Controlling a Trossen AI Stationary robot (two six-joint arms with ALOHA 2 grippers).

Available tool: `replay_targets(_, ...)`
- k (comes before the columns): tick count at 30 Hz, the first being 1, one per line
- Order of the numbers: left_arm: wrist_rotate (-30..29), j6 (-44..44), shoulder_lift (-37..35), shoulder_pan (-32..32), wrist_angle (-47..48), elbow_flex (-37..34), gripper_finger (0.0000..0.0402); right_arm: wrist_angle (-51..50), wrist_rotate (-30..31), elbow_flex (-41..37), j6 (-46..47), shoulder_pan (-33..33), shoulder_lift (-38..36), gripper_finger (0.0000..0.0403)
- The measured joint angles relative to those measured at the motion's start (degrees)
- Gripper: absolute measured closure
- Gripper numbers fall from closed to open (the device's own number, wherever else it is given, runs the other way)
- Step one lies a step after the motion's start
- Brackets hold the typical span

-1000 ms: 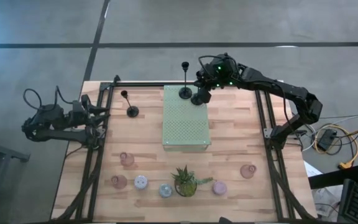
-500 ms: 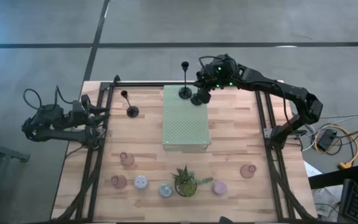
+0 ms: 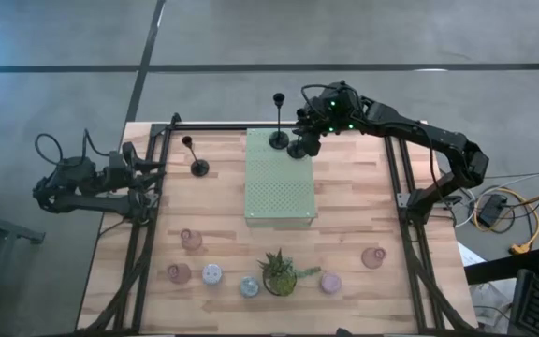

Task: Pick & Place candle stick holders
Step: Put the right black candle holder on the shelf, then put the black candle holder on the shelf

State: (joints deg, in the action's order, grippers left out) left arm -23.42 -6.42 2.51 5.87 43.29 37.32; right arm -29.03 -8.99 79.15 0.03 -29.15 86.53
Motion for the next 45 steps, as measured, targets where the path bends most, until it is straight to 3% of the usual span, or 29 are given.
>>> replay_targets(8,0.0,0.0,0.0,0.0,0.0,0.0,0.0271,-5.4,0.1,0.0,-0.4,0.0,-4.0,0.0191)
replay_targets(16,0.0,0.0,0.0,0.0,0.0,0.0,0.0271,-15.2,-0.1,-2.4,3.3,1.1,-13.8,0.0198)
replay_targets(20,0.0,0.0,0.0,0.0,0.0,0.0,0.0271,-12.6,-0.3,-9.7,4.8,3.3,-21.5,0.0219)
replay_targets(26,0.0,0.0,0.0,0.0,0.0,0.0,0.0271,1.6,-0.5,-25.7,9.0,6.4,-36.5,0.0272)
replay_targets(31,0.0,0.0,0.0,0.0,0.0,0.0,0.0271,2.2,-0.6,-34.3,11.8,6.8,-49.0,0.0327)
replay_targets(37,0.0,0.0,0.0,0.0,0.0,0.0,0.0271,-0.1,3.0,-40.6,10.4,6.8,-63.7,0.0389)
replay_targets(45,0.0,0.0,0.0,0.0,0.0,0.0,0.0271,-8.6,8.7,-41.1,8.4,6.8,-78.5,0.0394)
